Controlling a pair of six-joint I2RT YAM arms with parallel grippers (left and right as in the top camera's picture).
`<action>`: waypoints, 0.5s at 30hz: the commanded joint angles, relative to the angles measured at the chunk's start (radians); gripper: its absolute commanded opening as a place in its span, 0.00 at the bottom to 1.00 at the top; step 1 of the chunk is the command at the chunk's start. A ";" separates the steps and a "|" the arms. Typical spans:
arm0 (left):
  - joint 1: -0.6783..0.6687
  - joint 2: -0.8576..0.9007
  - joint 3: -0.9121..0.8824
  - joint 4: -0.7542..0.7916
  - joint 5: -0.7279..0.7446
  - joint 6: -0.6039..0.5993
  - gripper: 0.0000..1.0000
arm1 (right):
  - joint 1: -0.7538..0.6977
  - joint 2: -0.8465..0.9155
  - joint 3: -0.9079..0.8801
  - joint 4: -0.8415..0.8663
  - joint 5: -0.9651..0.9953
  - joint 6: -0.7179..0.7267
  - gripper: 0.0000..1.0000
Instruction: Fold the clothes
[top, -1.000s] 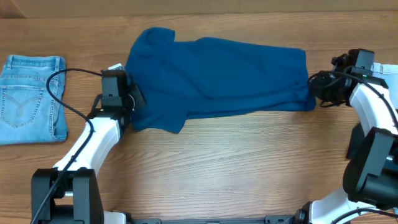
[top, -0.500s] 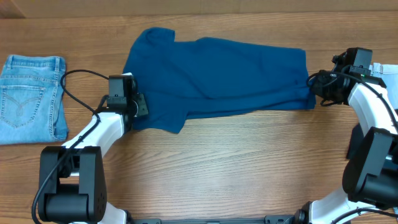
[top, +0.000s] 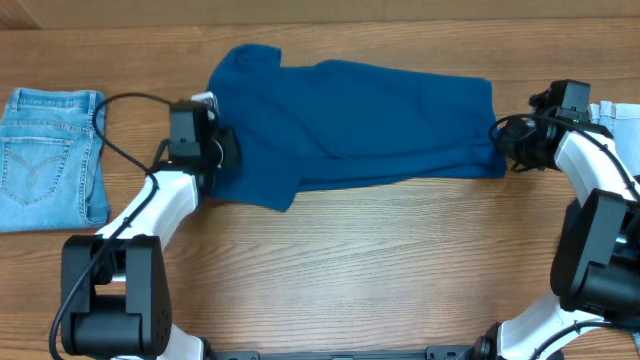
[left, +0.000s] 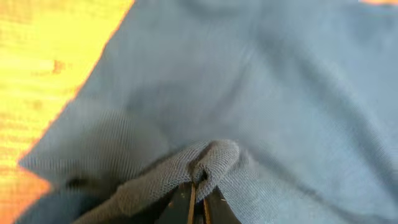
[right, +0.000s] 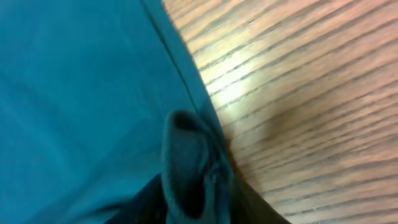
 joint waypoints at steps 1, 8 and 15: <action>0.014 0.002 0.052 0.030 -0.051 -0.011 0.04 | 0.001 0.000 0.019 0.034 0.004 0.002 0.47; 0.032 0.009 0.052 0.003 -0.020 -0.024 0.57 | 0.001 -0.005 0.021 -0.008 -0.041 -0.003 0.50; -0.092 -0.100 0.086 -0.254 0.170 0.115 0.06 | 0.063 -0.151 0.088 -0.305 -0.139 -0.182 0.46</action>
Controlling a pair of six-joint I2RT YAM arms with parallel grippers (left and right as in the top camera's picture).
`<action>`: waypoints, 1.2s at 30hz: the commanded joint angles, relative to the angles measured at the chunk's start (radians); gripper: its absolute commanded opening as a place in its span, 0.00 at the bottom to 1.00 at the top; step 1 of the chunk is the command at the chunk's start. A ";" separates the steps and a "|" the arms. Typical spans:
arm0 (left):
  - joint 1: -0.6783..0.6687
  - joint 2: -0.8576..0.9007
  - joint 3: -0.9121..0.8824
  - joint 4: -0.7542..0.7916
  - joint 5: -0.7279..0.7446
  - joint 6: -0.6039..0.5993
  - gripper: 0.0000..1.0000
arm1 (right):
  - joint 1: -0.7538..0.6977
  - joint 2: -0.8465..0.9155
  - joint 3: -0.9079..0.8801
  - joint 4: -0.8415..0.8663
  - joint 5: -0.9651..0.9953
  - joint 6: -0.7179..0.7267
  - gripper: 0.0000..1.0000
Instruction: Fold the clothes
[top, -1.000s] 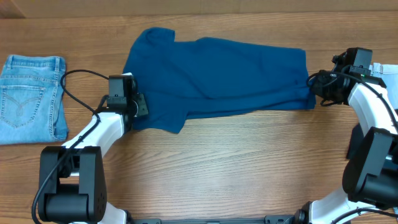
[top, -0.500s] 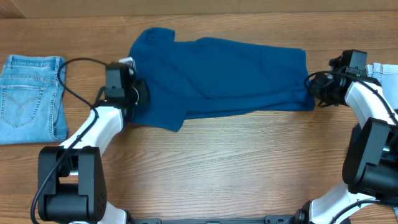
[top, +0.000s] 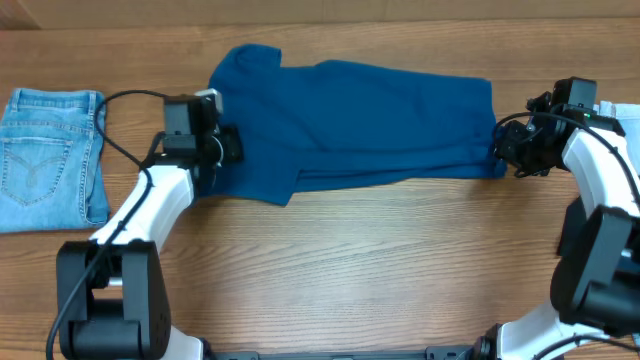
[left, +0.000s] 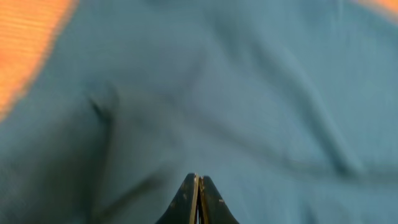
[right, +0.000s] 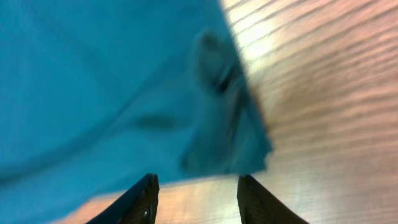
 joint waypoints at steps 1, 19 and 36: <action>-0.124 -0.083 0.027 -0.152 -0.025 0.099 0.09 | 0.091 -0.069 0.032 -0.054 -0.062 -0.183 0.52; -0.203 0.028 0.027 -0.211 -0.036 0.095 0.26 | 0.684 0.047 0.029 -0.093 -0.041 -0.605 0.34; -0.203 0.032 0.027 -0.176 -0.056 0.060 0.29 | 0.655 0.179 0.029 0.437 0.290 -0.287 0.43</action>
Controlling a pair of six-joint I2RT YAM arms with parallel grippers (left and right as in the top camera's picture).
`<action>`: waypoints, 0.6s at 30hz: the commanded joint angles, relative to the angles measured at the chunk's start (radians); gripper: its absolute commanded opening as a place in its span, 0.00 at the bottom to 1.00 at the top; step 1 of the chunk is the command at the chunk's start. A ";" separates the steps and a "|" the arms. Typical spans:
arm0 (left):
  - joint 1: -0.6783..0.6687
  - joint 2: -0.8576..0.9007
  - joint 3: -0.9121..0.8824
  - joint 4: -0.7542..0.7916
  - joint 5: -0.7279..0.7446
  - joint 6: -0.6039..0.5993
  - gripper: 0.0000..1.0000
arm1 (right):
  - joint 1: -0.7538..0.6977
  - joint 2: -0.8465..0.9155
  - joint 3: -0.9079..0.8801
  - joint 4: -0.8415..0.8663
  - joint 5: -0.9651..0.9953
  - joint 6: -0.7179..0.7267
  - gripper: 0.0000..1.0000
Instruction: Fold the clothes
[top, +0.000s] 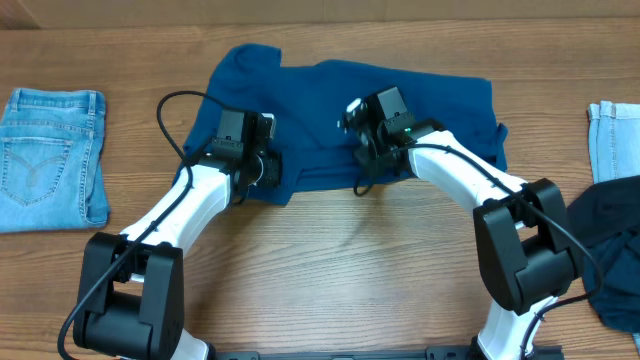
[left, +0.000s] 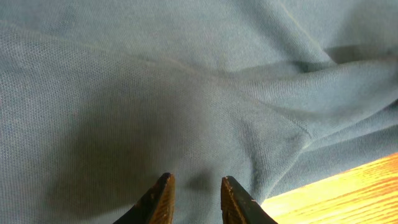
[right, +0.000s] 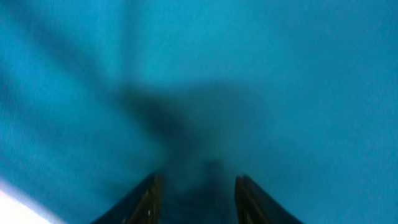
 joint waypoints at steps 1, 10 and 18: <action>-0.007 0.011 0.012 -0.025 -0.001 -0.018 0.28 | -0.039 0.033 0.019 0.120 0.068 0.214 0.43; 0.020 -0.045 0.031 -0.089 0.016 -0.025 0.40 | 0.021 -0.169 0.034 -0.208 -0.077 -0.174 0.73; 0.170 -0.347 0.058 -0.221 -0.029 -0.118 0.44 | 0.143 -0.098 0.033 -0.107 -0.071 -0.275 0.69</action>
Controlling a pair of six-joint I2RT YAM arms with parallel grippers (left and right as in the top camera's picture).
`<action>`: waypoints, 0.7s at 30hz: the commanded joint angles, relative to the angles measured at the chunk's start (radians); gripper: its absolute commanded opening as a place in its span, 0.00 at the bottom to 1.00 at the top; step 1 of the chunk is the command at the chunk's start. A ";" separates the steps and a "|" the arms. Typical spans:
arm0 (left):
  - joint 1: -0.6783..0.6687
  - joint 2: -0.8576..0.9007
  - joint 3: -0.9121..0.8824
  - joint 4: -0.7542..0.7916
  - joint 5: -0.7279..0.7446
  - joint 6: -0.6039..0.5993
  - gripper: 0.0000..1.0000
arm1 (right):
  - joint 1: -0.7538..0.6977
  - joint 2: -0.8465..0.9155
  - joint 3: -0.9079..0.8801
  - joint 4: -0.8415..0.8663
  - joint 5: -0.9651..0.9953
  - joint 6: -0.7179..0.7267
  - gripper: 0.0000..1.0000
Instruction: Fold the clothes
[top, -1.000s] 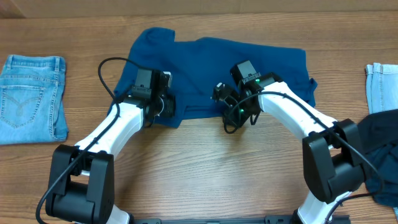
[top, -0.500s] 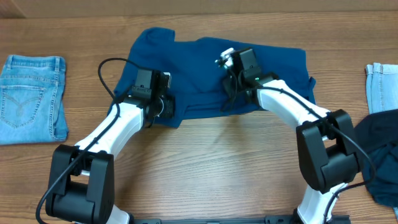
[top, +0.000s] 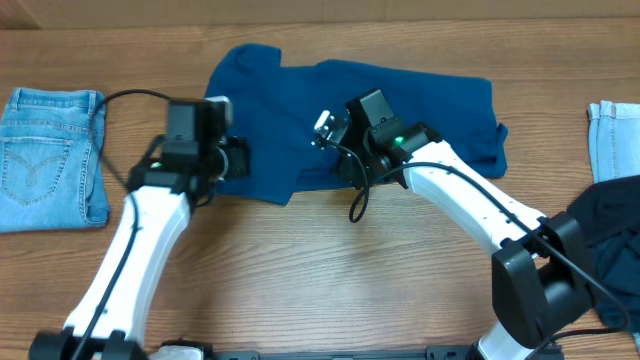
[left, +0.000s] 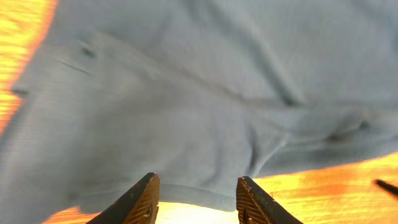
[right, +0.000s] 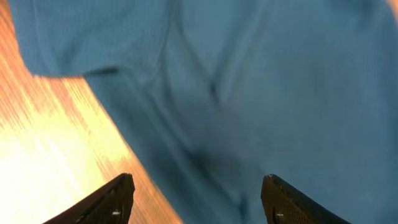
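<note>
A blue shirt (top: 410, 100) lies spread flat at the far middle of the table, its front hem folded back. My left gripper (top: 230, 160) hangs open over the shirt's lower left corner. In the left wrist view this gripper (left: 198, 202) holds nothing, and the shirt's edge (left: 205, 155) and bare wood lie below it. Open as well, my right gripper (top: 345, 165) is over the shirt's near edge at the middle. The right wrist view has this gripper (right: 198, 199) wide apart above the blue fabric (right: 267, 93).
Folded light jeans (top: 50, 155) lie at the left edge of the wooden table (top: 320, 270). Another piece of denim (top: 612, 135) shows at the right edge, with a dark garment (top: 612, 255) below it.
My left gripper has shifted left from the shirt's near edge to its lower left corner, risen and opened wider. The right gripper has also risen and opened wider, slightly further left.
Both grippers were shut on bunched fabric, the left at the shirt's left side and the right at its right corner. Soon after, both had let go, the right one open. Then both were open, low on the near edge. Now they hang wider open above it.
</note>
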 joint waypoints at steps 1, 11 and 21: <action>0.060 -0.087 0.016 -0.023 -0.011 -0.038 0.44 | 0.030 0.063 0.011 0.069 -0.010 -0.024 0.69; 0.071 -0.111 0.016 -0.032 -0.011 -0.037 0.46 | 0.092 0.175 0.011 0.203 0.039 -0.050 0.69; 0.071 -0.111 0.016 -0.042 -0.011 -0.037 0.47 | 0.097 0.224 0.011 0.295 0.039 -0.049 0.66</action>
